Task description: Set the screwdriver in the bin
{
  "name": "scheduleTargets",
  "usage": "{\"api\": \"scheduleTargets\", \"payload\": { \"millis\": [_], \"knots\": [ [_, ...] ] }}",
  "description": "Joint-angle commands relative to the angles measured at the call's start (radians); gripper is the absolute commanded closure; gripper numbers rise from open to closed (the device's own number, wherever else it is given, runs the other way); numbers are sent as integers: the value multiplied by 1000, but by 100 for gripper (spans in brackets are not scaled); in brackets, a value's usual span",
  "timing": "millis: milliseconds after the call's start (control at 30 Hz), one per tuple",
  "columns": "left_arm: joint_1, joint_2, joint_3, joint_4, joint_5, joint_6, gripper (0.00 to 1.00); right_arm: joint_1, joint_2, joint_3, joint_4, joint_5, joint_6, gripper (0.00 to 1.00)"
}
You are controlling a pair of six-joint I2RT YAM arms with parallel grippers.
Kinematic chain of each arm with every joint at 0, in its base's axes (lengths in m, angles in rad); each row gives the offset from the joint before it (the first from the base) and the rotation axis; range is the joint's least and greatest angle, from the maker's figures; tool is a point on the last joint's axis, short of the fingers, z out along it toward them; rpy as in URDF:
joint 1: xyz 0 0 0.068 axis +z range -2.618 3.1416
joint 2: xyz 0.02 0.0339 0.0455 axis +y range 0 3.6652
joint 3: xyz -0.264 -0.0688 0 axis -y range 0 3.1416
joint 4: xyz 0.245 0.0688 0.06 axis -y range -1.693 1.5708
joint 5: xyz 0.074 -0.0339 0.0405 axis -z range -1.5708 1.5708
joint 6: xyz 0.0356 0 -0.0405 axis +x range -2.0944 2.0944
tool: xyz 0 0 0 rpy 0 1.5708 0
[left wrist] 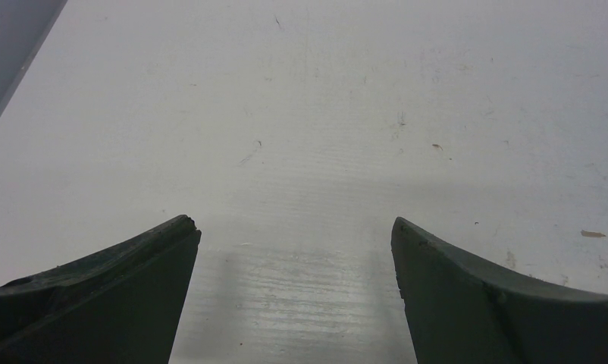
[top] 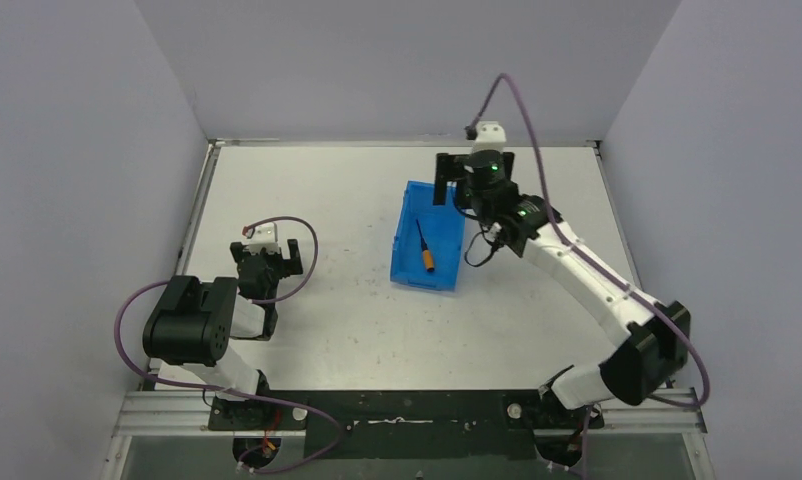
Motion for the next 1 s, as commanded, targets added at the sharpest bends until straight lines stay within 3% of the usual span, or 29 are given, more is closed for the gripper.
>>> {"api": "scheduleTargets", "payload": {
  "millis": [0,233,367,533,700,967],
  "knots": [
    [2,-6,16,53,-2,-6,3,-134,-214,-241,223,29,-71,0],
    [2,-6,16,53,-3,-6,3,-330,-452,-686,568,-14,-147,0],
    [2,-5,16,54,-3,-7,3,-442,-506,-891,730,-112,-156,0],
    [2,-6,16,54,-3,-7,3,-495,-536,-1087,904,-133,-184,0],
    [2,-6,16,54,-3,-7,3,-508,-544,-1208,1094,-133,-225,0],
    [2,-4,19,49,-4,-6,3,-520,-542,-1250,1139,-138,-238,0]
  ]
}}
